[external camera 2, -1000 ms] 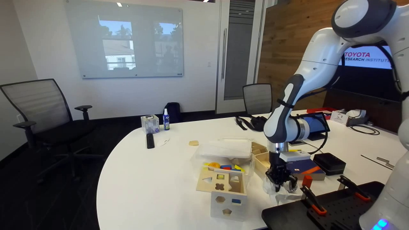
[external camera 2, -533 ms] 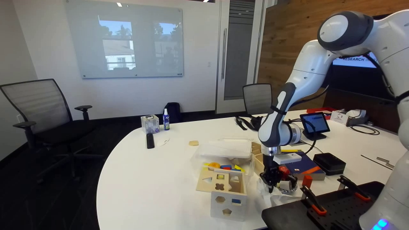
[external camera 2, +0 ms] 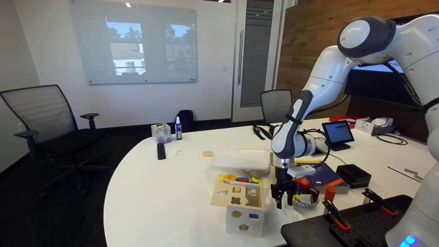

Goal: Use the paper towel to wipe the book

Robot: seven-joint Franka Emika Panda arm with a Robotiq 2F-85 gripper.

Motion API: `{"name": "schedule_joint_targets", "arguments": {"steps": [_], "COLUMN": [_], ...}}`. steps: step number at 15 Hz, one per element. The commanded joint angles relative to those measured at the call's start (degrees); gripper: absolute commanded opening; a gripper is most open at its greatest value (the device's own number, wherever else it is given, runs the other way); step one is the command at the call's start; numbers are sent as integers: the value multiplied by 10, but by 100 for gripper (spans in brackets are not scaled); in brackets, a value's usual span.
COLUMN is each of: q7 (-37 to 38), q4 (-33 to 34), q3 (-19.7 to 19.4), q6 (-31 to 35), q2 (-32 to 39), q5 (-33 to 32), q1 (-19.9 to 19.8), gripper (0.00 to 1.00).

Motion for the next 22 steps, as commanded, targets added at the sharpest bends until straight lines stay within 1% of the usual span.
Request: {"name": "schedule_joint_targets", "arguments": {"steps": [1, 3, 4, 6, 10, 13, 15, 17, 19, 22], "q7": [-22, -20, 0, 17, 56, 90, 97, 86, 85, 86], "q4": [15, 11, 8, -4, -42, -63, -81, -88, -89, -91], "q3": [18, 20, 9, -1, -25, -37, -32, -26, -23, -22], "q6": [-35, -61, -84, -126, -182, -208, -195, -182, -181, -181], "q2": [3, -17, -34, -76, -197, -290, -352, -394, -426, -453], "q5": [-2, -1, -7, -10, -31, -74, -85, -75, -73, -76], "q1": [-8, -5, 9, 20, 43, 62, 62, 60, 62, 62], "gripper": [100, 100, 100, 100, 100, 100, 100, 100, 100, 100]}}
